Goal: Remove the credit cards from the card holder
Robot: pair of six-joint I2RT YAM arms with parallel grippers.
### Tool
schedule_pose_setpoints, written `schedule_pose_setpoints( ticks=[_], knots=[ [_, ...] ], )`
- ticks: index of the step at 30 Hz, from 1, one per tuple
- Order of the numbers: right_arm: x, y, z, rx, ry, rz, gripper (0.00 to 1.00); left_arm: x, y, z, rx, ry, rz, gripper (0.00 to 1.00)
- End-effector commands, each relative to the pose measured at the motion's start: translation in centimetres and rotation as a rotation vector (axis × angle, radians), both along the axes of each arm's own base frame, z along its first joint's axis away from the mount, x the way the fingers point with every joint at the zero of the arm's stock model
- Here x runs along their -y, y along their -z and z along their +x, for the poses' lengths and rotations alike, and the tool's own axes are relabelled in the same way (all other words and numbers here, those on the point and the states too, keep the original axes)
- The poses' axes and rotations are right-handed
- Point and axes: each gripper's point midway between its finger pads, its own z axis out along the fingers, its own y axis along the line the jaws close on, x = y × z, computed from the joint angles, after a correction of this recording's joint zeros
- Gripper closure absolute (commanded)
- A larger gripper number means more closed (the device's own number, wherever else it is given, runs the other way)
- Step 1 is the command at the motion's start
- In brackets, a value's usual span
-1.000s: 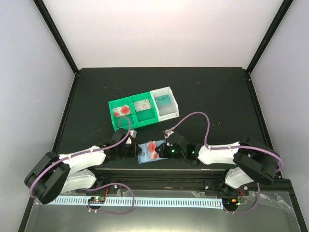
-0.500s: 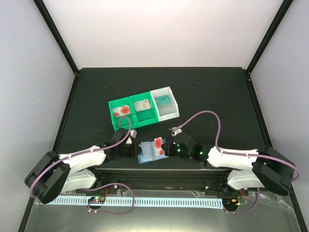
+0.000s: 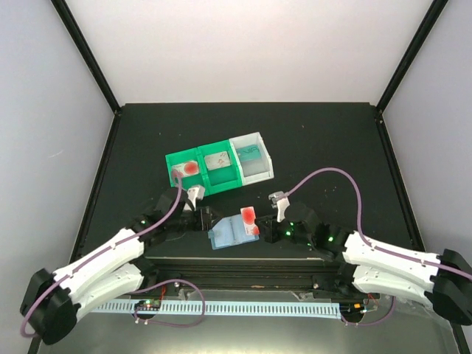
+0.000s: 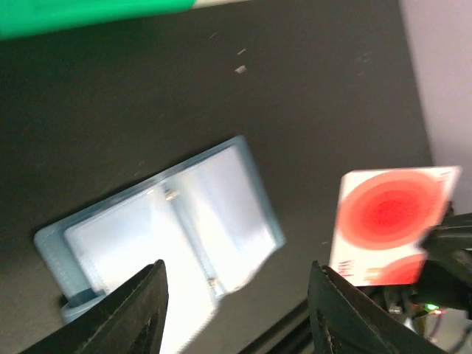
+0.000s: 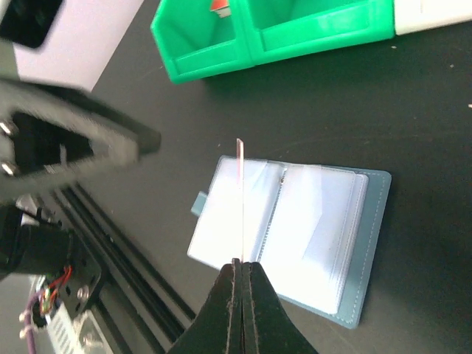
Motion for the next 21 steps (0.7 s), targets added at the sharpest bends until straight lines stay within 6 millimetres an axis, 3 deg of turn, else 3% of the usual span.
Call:
schedule_pose_setpoints(
  ticks=[1, 10, 16, 21],
  knots=[
    [0.7, -1.4, -2.1, 0.076, -0.153, -0.042, 0.99, -0.1, -4.8, -0.7, 0.089, 0.057, -0.030, 0.44],
    [0.4, -5.6, -6.6, 0.115, -0.418, 0.044, 0.99, 2.5, -11.9, -5.1, 0.217, 0.350, -0.273, 0.43],
    [-0.5, -8.1, -10.1, 0.089, -0.613, 0.174, 0.99, 3.3, -13.9, -8.3, 0.209, 0.536, -0.373, 0.48],
    [-1.0, -9.2, -11.2, 0.075, -0.674, 0.242, 0.99, 3.3, -14.8, -9.6, 0.221, 0.599, -0.422, 0.52]
  ],
)
